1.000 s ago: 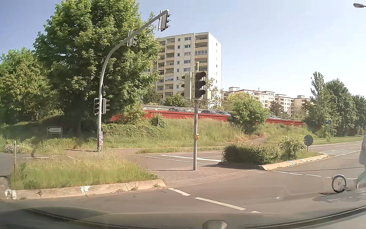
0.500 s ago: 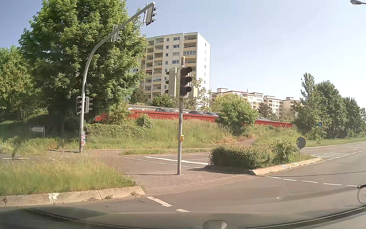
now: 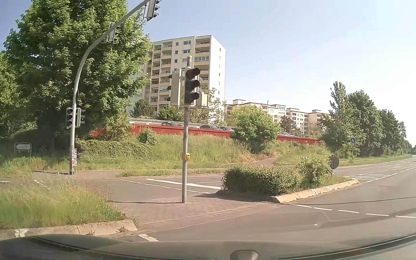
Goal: Follow the waypoints while adhering to traffic rules and regulations
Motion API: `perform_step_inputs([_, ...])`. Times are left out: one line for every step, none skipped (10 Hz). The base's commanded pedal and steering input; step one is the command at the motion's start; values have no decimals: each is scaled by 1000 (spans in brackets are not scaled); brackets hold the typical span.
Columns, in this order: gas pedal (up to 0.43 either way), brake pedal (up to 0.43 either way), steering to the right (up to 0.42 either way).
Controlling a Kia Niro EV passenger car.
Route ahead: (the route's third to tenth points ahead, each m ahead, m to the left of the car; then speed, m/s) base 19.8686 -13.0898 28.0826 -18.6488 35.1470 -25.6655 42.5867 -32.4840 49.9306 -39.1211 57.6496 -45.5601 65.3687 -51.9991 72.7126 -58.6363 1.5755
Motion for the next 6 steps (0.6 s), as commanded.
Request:
perform_step_inputs([0, 30, 292])
perform_step_inputs([47, 30, 299])
perform_step_inputs([79, 30, 308])
perform_step_inputs([118, 30, 320])
perform_step_inputs([138, 30, 339])
perform_step_inputs([150, 30, 360])
